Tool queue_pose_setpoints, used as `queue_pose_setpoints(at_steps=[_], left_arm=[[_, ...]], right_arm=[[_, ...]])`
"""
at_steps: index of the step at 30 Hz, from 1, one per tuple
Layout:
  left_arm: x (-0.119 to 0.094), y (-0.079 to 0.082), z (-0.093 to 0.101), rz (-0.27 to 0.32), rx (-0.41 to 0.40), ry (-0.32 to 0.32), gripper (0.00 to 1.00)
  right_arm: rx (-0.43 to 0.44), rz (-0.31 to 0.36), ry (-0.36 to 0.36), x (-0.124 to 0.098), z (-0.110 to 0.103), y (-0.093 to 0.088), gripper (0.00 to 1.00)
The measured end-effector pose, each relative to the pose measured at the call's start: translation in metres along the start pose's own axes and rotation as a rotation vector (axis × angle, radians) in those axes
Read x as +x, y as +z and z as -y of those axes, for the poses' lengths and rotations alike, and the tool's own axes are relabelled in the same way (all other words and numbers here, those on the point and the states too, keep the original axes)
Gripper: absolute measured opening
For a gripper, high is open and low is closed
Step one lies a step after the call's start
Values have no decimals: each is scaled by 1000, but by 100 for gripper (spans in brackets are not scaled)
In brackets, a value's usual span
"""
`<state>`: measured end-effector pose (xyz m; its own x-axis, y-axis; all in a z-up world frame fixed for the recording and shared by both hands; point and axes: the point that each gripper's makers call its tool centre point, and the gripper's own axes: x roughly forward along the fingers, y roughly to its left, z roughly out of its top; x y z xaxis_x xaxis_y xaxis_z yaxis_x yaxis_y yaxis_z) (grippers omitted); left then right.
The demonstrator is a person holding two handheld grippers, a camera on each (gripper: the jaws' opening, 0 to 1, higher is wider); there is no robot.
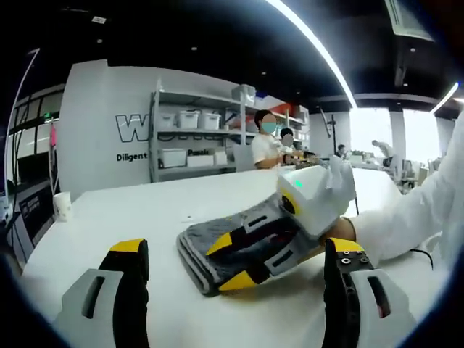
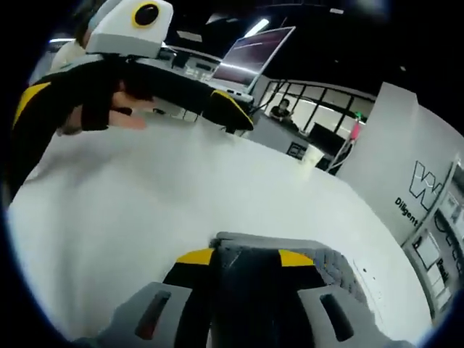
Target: Open the folded towel by lifting each exposed corner and separating the folded layers until the towel lies flat within the target outline without major curled edges
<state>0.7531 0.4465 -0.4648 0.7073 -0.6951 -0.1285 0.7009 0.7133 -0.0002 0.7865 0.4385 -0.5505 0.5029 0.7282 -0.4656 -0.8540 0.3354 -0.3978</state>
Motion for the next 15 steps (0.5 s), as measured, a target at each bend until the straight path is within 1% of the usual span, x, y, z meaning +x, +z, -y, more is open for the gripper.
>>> queue_pose_setpoints(at_steps=[2,6,10,15], left_arm=[[0,0,0,0,0,1,100],[0,0,-1,3,-2,3,100],[0,0,-2,4,-7,5,100],[0,0,-3,3,-8,4,100]], right_arm=[[-13,9,13,-1,-3,1,15],[-11,23,29,-2,-4,2,6],[-1,37,30,-7,-2,4,3],[13,57,27,-15,0,8,2]])
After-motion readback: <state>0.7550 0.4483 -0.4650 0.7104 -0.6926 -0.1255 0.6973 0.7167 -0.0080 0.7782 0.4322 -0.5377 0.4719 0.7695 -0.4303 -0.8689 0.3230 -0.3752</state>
